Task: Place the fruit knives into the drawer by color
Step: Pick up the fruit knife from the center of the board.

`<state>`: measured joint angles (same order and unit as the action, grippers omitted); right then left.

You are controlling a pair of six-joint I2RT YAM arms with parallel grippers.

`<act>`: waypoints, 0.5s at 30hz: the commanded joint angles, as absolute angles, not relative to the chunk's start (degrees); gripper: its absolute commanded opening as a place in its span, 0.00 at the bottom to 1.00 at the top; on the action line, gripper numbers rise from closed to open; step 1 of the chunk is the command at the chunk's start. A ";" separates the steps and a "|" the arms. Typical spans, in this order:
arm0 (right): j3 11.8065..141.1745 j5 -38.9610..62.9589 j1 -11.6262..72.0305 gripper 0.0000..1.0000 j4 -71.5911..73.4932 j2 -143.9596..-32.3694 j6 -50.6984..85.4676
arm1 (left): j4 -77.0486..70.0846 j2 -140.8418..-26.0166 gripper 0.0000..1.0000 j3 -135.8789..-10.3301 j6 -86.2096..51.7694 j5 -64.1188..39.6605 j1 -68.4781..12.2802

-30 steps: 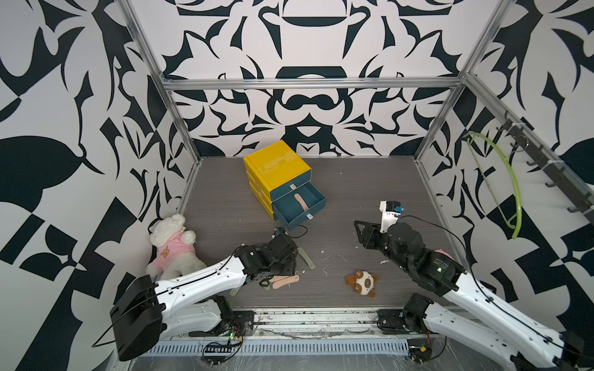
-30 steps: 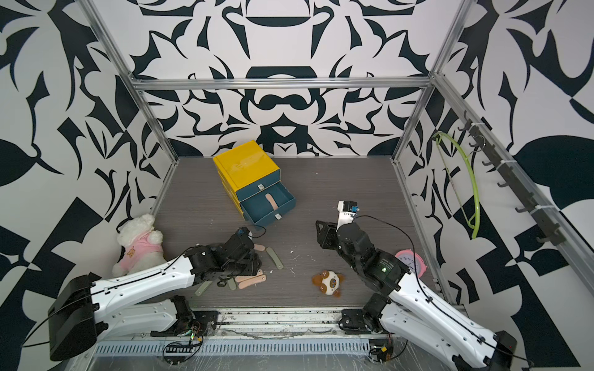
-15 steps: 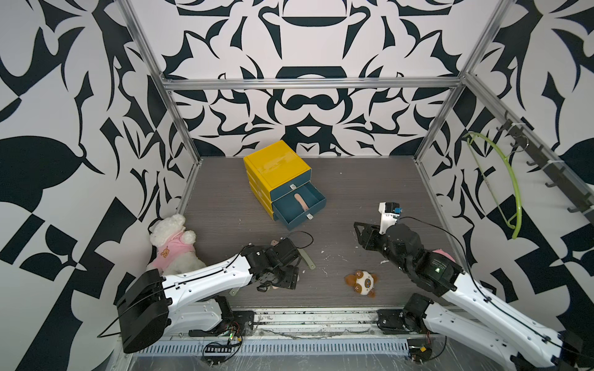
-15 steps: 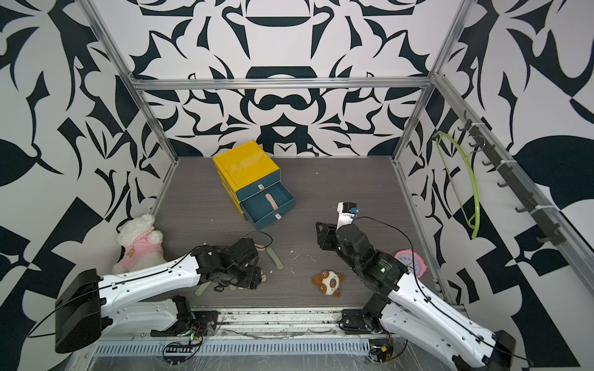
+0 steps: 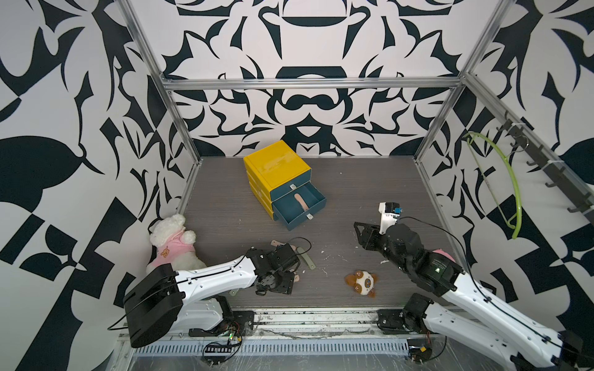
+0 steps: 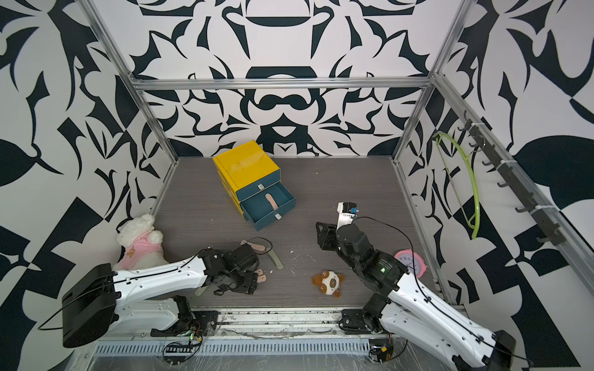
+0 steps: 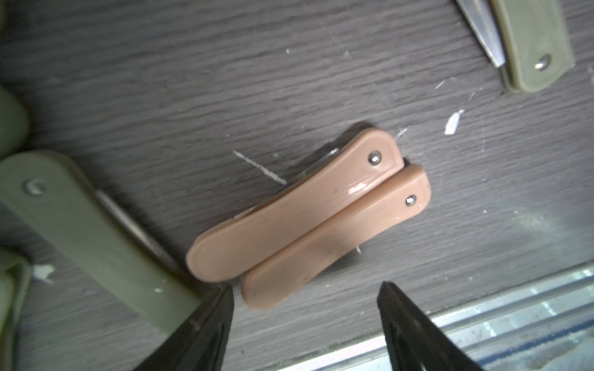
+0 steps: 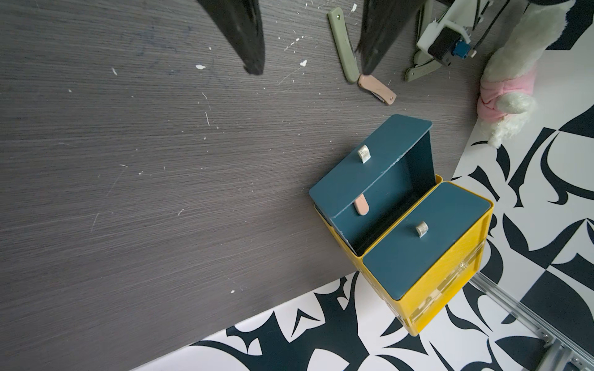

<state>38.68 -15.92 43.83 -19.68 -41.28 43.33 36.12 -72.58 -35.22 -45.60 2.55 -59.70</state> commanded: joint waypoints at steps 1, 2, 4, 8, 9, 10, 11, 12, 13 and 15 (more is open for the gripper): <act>38.89 -17.29 43.58 0.50 -18.92 -40.20 43.15 | 33.91 -76.00 0.76 -35.04 -45.19 2.49 -59.85; 38.85 -17.35 43.58 0.50 -19.05 -40.09 43.13 | 33.68 -76.72 0.76 -35.30 -45.01 2.40 -59.85; 38.87 -17.58 43.58 0.50 -19.36 -39.65 43.15 | 33.34 -78.28 0.75 -35.96 -44.50 2.07 -59.85; 38.85 -18.09 43.54 0.50 -20.22 -38.73 43.01 | 33.58 -79.15 0.63 -36.56 -44.46 1.33 -60.23; 38.84 -18.26 43.58 0.50 -20.39 -38.47 42.93 | 33.78 -79.06 0.61 -36.77 -44.71 1.30 -60.69; 38.83 -18.41 43.59 0.50 -20.46 -38.30 42.89 | 33.92 -79.25 0.59 -37.05 -44.90 1.08 -61.24; 38.70 -18.56 43.59 0.50 -20.48 -38.16 42.89 | 34.21 -79.56 0.57 -37.45 -45.04 1.08 -61.78; 38.68 -18.61 43.59 0.50 -20.53 -38.01 42.85 | 34.67 -79.99 0.55 -37.86 -45.09 1.28 -62.48; 38.55 -18.56 43.59 0.50 -20.35 -37.97 42.81 | 35.12 -80.59 0.52 -38.45 -45.25 1.78 -63.28; 38.41 -18.58 43.59 0.50 -20.23 -38.05 42.81 | 35.33 -81.74 0.47 -38.75 -45.48 2.20 -64.22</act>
<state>38.63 -16.97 43.83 -20.16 -38.54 43.31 34.70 -79.37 -38.57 -44.99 3.05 -62.98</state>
